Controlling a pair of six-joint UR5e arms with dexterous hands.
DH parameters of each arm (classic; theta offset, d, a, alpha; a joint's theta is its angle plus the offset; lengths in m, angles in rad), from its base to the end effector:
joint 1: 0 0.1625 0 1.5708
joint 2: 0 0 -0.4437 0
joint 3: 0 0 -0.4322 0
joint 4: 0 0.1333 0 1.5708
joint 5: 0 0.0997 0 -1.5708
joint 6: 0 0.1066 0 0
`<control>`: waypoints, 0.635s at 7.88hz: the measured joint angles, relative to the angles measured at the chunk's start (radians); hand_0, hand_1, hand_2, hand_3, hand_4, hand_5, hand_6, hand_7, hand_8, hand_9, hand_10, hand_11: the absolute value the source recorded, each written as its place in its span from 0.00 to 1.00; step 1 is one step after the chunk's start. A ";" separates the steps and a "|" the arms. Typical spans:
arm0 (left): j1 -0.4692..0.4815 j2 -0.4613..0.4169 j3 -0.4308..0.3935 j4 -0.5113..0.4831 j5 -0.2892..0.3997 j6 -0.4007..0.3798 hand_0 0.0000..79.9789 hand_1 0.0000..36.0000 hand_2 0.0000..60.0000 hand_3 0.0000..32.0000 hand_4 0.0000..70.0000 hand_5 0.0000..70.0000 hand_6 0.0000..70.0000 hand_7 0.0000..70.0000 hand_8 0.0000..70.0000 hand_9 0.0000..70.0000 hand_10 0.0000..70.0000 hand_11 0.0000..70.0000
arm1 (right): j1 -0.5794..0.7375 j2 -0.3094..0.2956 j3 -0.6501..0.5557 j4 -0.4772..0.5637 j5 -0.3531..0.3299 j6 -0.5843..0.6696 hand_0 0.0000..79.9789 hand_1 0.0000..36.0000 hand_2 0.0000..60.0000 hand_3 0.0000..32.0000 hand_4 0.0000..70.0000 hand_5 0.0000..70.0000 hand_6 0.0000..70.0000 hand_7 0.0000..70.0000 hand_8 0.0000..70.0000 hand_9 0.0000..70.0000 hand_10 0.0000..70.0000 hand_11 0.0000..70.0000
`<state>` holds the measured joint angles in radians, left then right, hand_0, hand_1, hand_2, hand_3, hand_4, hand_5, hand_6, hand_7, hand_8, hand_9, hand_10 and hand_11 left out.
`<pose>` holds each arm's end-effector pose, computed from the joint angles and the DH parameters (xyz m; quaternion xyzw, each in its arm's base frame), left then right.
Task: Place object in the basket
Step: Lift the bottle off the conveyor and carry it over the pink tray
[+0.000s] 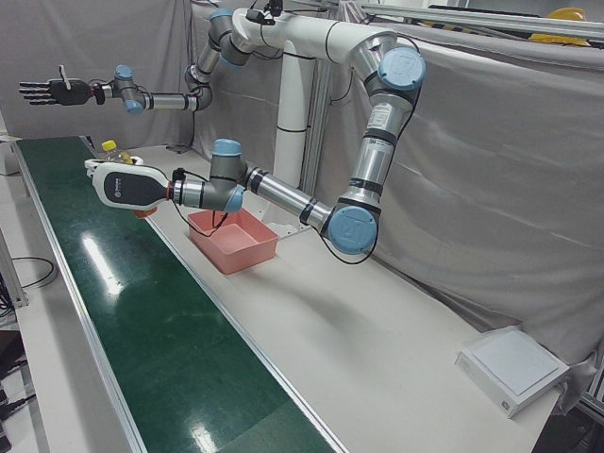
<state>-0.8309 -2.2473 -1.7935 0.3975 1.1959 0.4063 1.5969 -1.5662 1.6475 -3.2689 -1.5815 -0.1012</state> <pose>0.3323 -0.6196 0.2098 -0.0467 0.8495 -0.5075 0.1367 0.1461 -0.5311 0.6756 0.0401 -0.6895 0.7225 0.0308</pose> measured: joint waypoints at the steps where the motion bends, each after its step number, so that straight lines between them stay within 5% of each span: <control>1: 0.005 0.020 -0.050 0.015 0.026 0.001 0.64 0.93 1.00 0.00 0.50 1.00 0.83 1.00 0.89 1.00 1.00 1.00 | 0.000 0.000 0.000 0.000 0.000 0.000 0.00 0.00 0.00 0.00 0.00 0.00 0.00 0.00 0.00 0.00 0.00 0.00; 5: 0.129 0.184 -0.304 0.064 0.058 0.049 0.65 0.90 1.00 0.00 0.45 1.00 0.77 1.00 0.86 1.00 1.00 1.00 | 0.000 0.000 0.000 0.000 0.000 0.000 0.00 0.00 0.00 0.00 0.00 0.00 0.00 0.00 0.00 0.00 0.00 0.00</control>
<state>-0.7020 -2.0629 -2.0979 0.4619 1.2540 0.4557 1.5969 -1.5665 1.6471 -3.2689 -1.5815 -0.1012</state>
